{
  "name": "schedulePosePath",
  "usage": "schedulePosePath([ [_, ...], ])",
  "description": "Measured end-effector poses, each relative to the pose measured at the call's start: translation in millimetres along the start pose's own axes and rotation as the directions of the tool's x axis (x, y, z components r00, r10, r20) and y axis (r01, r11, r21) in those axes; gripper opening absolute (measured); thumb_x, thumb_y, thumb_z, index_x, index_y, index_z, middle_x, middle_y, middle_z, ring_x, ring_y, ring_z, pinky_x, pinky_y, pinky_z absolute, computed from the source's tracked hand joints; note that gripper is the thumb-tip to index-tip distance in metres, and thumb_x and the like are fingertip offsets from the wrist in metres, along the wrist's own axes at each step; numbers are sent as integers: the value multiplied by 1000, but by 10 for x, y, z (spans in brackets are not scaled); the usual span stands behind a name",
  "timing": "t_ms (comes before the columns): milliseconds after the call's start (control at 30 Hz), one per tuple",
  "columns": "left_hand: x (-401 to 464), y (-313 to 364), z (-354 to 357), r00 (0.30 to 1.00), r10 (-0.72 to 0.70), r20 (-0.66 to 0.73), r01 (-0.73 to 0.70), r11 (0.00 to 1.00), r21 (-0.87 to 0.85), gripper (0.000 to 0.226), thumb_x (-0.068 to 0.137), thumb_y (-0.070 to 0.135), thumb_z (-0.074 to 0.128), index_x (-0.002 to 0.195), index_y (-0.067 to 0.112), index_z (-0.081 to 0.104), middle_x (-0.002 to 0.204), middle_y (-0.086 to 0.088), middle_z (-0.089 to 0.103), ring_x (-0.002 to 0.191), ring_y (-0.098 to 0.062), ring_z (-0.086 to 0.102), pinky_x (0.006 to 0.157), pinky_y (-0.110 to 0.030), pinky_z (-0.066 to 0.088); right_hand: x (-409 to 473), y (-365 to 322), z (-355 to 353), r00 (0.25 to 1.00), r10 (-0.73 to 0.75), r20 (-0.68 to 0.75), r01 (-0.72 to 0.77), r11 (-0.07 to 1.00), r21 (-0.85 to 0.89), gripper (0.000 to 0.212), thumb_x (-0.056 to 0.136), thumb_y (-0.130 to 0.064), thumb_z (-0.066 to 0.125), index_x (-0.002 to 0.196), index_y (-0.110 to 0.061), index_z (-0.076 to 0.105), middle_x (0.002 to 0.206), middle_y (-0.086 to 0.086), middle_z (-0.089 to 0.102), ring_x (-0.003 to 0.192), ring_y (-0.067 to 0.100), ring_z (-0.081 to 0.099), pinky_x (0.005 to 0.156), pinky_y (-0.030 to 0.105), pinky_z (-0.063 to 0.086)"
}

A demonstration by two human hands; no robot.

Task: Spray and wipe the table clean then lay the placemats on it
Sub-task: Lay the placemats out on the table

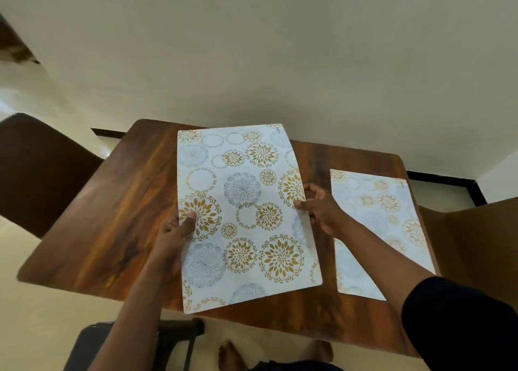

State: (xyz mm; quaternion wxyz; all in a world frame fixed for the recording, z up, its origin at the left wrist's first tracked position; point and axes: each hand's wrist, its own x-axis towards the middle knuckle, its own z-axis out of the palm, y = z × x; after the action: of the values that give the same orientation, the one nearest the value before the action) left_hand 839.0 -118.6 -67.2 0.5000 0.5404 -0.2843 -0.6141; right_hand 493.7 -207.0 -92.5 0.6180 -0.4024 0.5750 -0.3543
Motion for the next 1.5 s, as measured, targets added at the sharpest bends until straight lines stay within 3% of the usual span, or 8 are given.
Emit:
schedulePosePath([
  [367,128,19,-793,991,-86,-105,84,996,-19,28,110,15,53,133,1,60,114,-25,78,89,-37,81,66,-46,67,105,32,856,1000,-1,-19,0,999,-46,33,93,-2,73,122,-11,62,103,0,76,83,10,75,59,26,54],
  [567,154,-94,-908,980,-94,-173,91,996,-26,23,109,17,57,129,8,63,114,-20,79,100,-40,79,72,-48,67,298,-9,958,999,32,37,-29,998,-59,25,93,1,71,103,-21,65,105,1,75,93,19,71,66,28,52],
  [733,195,-155,-970,952,-102,-287,75,992,-103,27,108,22,58,133,16,67,126,-15,77,112,-37,74,98,-57,59,551,-63,963,989,79,125,-64,990,-122,26,96,7,64,102,-18,65,103,1,76,93,23,72,67,28,57],
  [900,192,-96,-1051,929,-78,-361,7,981,-194,47,102,35,63,143,14,61,137,-12,72,123,-37,71,100,-59,59,973,-126,1011,966,149,212,-64,930,-362,36,94,13,62,107,-20,69,113,7,73,95,18,68,83,32,56],
  [1067,138,-74,-1193,919,-142,-367,60,972,-227,26,105,16,61,131,14,64,127,-11,77,108,-33,77,80,-49,68,1307,-394,1250,946,153,288,28,842,-538,39,90,15,61,108,-19,69,111,6,70,99,20,65,89,32,54],
  [1200,82,-113,-1301,901,-152,-407,63,972,-226,23,105,9,60,128,9,63,116,-12,80,91,-30,81,64,-44,68,1519,-599,1570,939,40,343,212,717,-664,41,87,6,67,117,-21,71,112,3,69,113,25,64,100,37,51],
  [1400,236,-188,-1439,816,-163,-554,-81,918,-389,16,104,7,61,116,15,68,116,-4,78,91,-20,81,61,-38,67,1525,-551,2143,909,-238,342,412,400,-818,60,91,-25,63,149,-29,48,153,9,50,138,33,48,113,47,42],
  [1500,369,-192,-1530,778,-194,-598,-175,847,-502,22,103,6,64,119,20,68,128,-2,75,109,-22,75,75,-45,68,1203,-420,2433,712,-582,392,615,250,-748,52,88,-28,64,139,-16,56,141,15,51,130,34,49,106,48,46],
])
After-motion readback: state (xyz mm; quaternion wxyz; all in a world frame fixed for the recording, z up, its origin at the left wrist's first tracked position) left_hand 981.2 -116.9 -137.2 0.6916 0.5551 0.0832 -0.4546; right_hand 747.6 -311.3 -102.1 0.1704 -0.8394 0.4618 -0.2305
